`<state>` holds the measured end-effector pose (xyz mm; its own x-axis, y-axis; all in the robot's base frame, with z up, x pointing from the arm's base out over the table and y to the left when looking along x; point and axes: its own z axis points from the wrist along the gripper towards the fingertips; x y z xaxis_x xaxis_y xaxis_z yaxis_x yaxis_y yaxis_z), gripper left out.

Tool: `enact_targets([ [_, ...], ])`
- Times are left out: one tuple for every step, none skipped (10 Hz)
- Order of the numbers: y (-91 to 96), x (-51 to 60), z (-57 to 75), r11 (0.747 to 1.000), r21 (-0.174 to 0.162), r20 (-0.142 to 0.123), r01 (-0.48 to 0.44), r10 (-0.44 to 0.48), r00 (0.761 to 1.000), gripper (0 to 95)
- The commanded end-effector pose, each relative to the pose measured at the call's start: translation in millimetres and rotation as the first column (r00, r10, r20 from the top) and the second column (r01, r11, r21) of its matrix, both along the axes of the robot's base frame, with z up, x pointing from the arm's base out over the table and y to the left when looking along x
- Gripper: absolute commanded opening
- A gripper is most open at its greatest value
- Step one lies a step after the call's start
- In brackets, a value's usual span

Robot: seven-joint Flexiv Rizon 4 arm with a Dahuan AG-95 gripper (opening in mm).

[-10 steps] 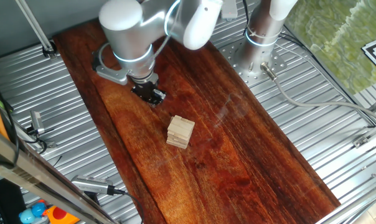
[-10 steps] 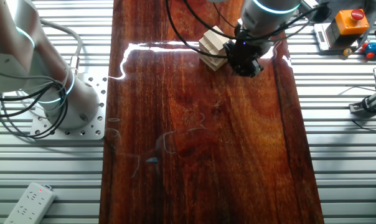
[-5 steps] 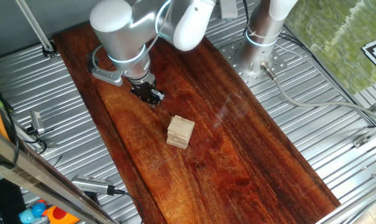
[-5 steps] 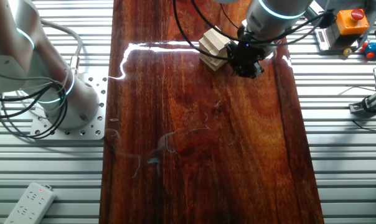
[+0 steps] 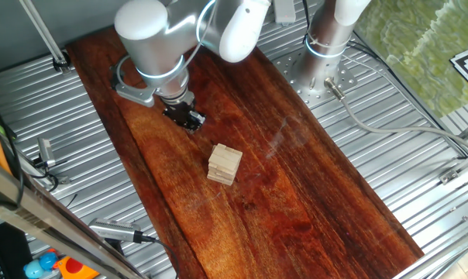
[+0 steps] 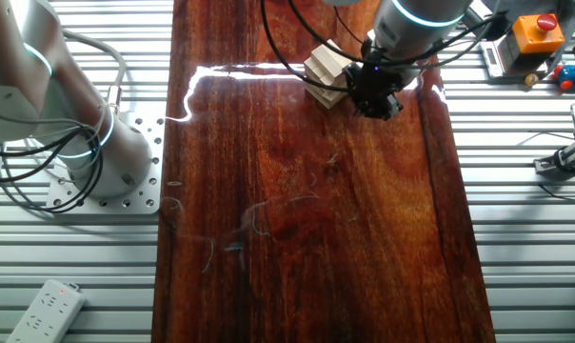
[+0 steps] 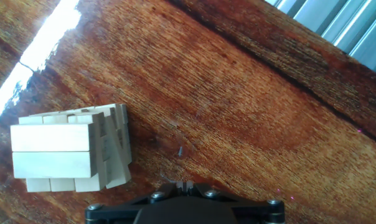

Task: Play Jenga

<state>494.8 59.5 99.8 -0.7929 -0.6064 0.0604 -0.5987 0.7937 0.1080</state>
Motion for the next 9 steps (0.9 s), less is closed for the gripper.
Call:
enact_targets([
  [0.0, -0.1, 0.4, 1.0, -0.01, 0.005, 0.0, 0.0, 1.0, 0.0],
  [0.0, -0.1, 0.4, 1.0, -0.007, 0.008, 0.009, -0.009, 1.0, 0.0],
  [0.0, -0.1, 0.4, 1.0, -0.007, 0.008, 0.011, -0.011, 1.0, 0.0],
  [0.0, -0.1, 0.4, 0.999, -0.009, 0.005, 0.041, -0.041, 0.999, 0.0],
  [0.0, -0.1, 0.4, 0.999, -0.009, 0.005, 0.054, -0.053, 0.999, 0.0],
  [0.0, -0.1, 0.4, 0.999, 0.002, 0.006, 0.043, -0.043, 0.999, 0.0],
  [0.0, -0.1, 0.4, 0.999, 0.009, 0.006, 0.038, -0.038, 0.999, 0.0],
  [0.0, -0.1, 0.4, 0.999, 0.012, 0.002, 0.032, -0.032, 0.999, 0.0],
  [0.0, -0.1, 0.4, 1.0, 0.01, 0.002, 0.014, -0.014, 1.0, 0.0],
])
